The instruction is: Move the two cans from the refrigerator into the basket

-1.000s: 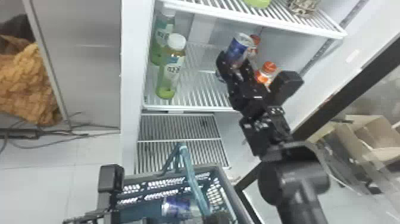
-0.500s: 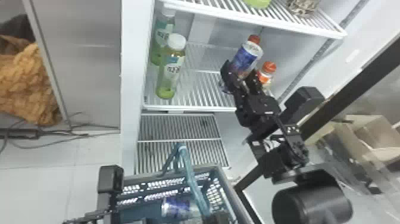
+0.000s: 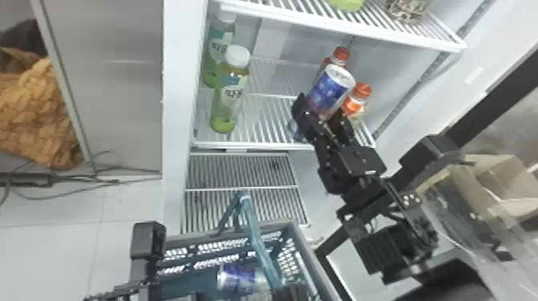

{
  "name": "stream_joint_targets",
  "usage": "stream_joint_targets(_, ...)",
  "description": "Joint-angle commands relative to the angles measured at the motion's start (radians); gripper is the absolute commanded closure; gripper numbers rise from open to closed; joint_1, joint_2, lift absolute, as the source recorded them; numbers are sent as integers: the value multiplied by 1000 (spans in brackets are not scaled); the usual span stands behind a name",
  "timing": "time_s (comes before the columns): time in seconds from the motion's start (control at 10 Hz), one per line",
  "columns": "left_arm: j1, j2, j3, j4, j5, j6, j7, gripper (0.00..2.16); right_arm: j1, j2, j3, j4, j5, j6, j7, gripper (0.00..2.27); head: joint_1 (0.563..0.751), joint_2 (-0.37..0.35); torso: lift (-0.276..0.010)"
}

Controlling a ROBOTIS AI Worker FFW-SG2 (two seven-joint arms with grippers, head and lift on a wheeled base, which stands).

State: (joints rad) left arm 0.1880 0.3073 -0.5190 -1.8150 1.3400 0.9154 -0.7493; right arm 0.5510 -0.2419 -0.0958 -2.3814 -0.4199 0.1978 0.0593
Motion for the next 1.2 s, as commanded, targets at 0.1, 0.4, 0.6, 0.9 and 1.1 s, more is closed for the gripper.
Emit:
stream_joint_targets(0.1,-2,3,0,0,0,0,-1,1177,82,19,-36,-94,-23,62,5,802,695,-350,-276)
stream_joint_targets(0.4,1,3,2,0,0,0,-1,1177,161,24,-56,-189,-55,168,8,802,695,-350,-276)
stream_joint_targets(0.6,1,3,4,0,0,0,-1,1177,190,24,-62,-246,-63,256,11,802,695,-350,-276)
stream_joint_targets(0.9,3,3,6,0,0,0,-1,1177,234,32,-110,-334,-87,433,16,802,695,-350,-276)
stream_joint_targets(1.1,3,1,6,0,0,0,-1,1176,251,50,-140,-361,-99,507,16,802,695,-350,-276)
